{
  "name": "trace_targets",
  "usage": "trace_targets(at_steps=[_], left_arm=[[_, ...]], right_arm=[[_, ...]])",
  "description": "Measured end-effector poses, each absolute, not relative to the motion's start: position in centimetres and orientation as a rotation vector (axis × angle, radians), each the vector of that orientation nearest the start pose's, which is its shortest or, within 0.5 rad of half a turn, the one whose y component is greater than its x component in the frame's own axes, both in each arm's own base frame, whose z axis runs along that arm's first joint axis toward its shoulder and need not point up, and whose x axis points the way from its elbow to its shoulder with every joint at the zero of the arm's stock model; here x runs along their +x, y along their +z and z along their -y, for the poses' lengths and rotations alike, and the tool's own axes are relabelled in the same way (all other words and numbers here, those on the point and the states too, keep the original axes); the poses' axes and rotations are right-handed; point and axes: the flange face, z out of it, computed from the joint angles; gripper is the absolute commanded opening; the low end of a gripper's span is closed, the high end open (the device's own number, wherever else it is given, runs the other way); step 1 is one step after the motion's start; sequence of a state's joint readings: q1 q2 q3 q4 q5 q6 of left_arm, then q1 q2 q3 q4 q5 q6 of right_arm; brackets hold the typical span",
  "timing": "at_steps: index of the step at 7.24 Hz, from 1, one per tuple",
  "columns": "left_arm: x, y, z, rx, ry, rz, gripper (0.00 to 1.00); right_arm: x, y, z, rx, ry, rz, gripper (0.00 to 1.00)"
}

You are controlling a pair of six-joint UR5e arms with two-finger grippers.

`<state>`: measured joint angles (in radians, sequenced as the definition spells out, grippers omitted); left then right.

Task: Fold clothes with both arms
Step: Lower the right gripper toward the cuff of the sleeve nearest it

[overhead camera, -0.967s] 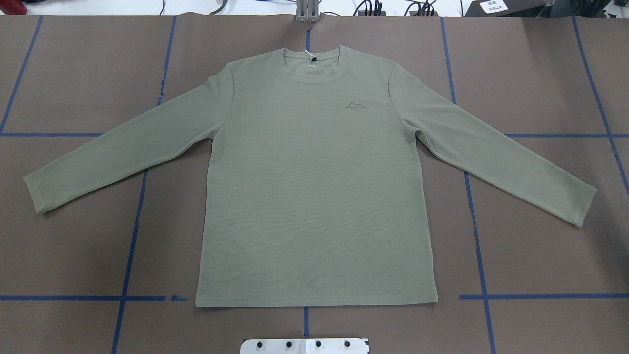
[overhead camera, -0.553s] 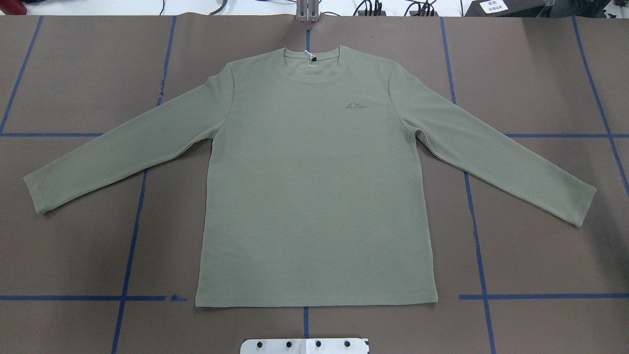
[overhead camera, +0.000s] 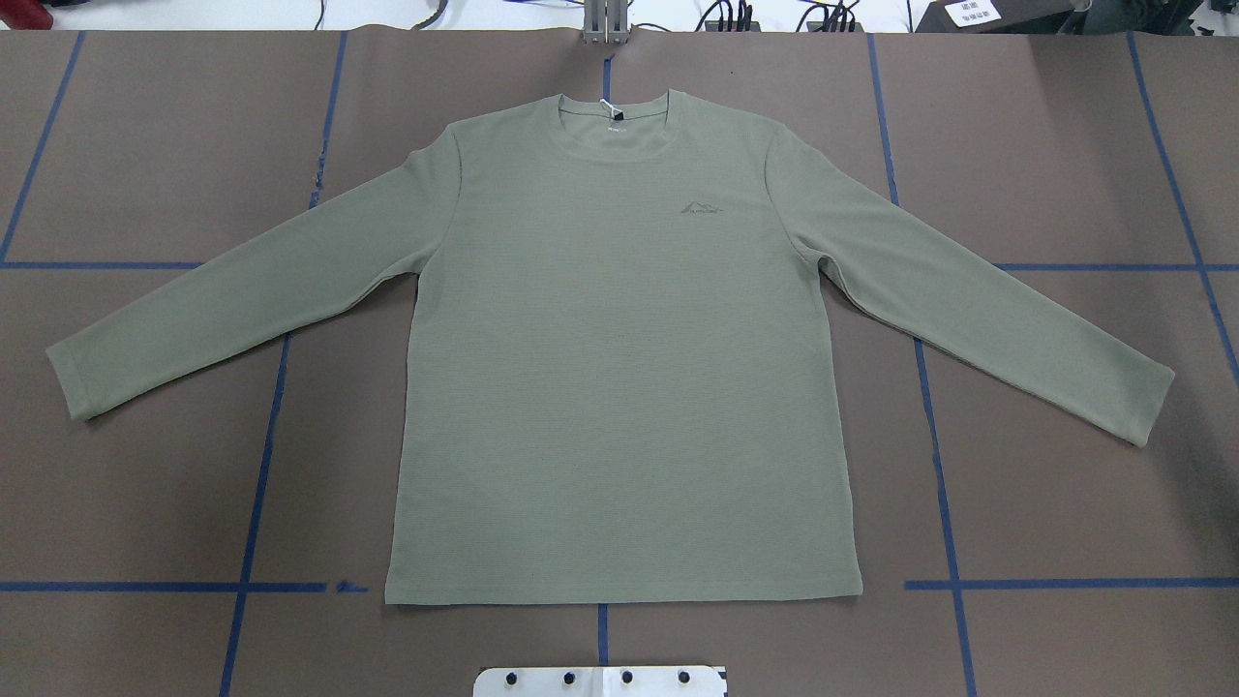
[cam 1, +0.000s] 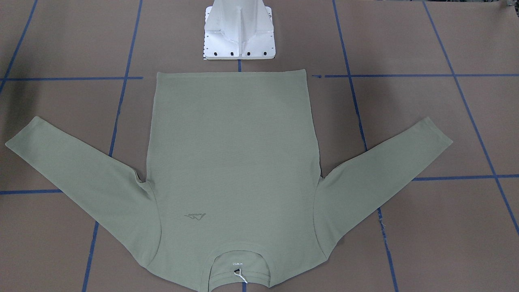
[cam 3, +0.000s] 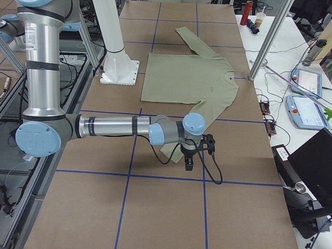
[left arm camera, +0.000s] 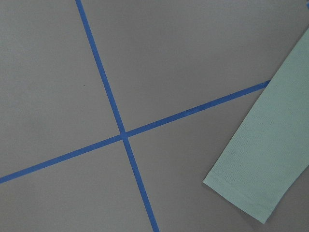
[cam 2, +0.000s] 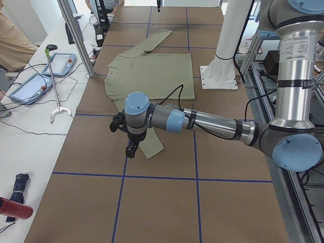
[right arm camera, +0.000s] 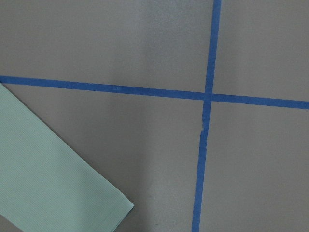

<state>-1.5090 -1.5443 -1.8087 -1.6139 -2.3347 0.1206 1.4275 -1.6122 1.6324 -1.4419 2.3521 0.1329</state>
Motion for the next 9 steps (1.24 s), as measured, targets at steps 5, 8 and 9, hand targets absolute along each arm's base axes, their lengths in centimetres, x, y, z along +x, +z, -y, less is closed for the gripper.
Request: trace_targets(at_steps=[5, 8, 9], left_arm=[[-3.4, 54.8, 48.9, 0.274, 0.277, -0.758, 1.00], [-3.3, 54.6, 48.8, 0.277, 0.282, -0.777, 1.00], [-3.3, 54.6, 48.7, 0.277, 0.283, -0.779, 1.00]], right_arm=[[-4.2, 64.0, 49.3, 0.032, 0.036, 0.819, 0.99], [-8.5, 65.4, 48.7, 0.003, 0.096, 0.854, 0.99], [-9.4, 65.9, 48.4, -0.005, 0.111, 0.874, 0.99]])
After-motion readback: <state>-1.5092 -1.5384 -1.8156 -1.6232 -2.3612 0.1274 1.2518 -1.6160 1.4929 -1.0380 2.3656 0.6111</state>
